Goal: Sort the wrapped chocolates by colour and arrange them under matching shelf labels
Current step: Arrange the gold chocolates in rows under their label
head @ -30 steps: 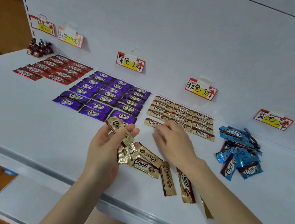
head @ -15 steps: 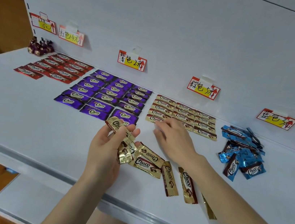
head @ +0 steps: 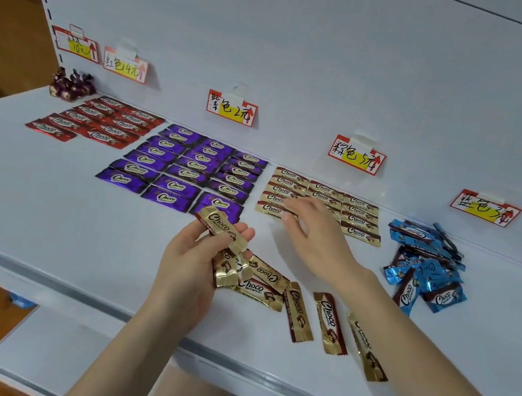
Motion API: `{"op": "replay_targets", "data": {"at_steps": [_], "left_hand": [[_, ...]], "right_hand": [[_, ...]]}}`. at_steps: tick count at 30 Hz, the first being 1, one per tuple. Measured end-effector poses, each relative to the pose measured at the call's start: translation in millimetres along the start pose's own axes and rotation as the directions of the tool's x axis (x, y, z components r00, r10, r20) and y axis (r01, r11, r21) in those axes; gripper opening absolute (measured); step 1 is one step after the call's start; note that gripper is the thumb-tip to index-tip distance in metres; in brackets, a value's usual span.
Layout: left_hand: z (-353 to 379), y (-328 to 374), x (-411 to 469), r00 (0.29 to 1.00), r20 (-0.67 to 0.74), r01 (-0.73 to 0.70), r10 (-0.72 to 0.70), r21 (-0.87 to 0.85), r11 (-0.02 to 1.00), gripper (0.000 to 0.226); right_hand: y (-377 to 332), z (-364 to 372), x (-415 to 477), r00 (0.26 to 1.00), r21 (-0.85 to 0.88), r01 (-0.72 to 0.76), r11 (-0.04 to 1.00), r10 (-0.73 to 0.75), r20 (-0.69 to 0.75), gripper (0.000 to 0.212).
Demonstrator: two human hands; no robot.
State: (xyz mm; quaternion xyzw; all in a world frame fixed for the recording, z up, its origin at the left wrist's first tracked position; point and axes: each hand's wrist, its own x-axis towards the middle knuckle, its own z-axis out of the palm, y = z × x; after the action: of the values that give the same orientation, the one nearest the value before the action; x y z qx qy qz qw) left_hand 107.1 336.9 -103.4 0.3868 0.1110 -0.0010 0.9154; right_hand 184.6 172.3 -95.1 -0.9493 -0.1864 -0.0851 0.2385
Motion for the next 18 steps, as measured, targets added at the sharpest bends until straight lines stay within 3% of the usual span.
{"op": "replay_targets", "data": {"at_steps": [3, 6, 13, 18], "left_hand": [[4, -1, -4, 0.996, 0.092, -0.006, -0.001, 0.073, 0.997, 0.017], [13, -3, -8, 0.983, 0.182, -0.029, -0.008, 0.197, 0.98, 0.021], [29, -12, -16, 0.958, 0.286, -0.063, -0.034, 0.323, 0.944, 0.025], [33, -14, -17, 0.98, 0.199, -0.053, -0.028, 0.387, 0.921, 0.018]], "right_hand": [[-11, -18, -7, 0.995, 0.317, -0.046, 0.947, 0.073, -0.072, 0.021], [-26, -36, -22, 0.998, 0.515, -0.032, 0.857, 0.051, -0.022, 0.013], [-36, -56, -41, 0.998, 0.666, -0.062, 0.744, 0.052, 0.035, 0.015], [-26, -62, -47, 0.99, 0.696, -0.076, 0.714, 0.137, -0.033, 0.016]]}}
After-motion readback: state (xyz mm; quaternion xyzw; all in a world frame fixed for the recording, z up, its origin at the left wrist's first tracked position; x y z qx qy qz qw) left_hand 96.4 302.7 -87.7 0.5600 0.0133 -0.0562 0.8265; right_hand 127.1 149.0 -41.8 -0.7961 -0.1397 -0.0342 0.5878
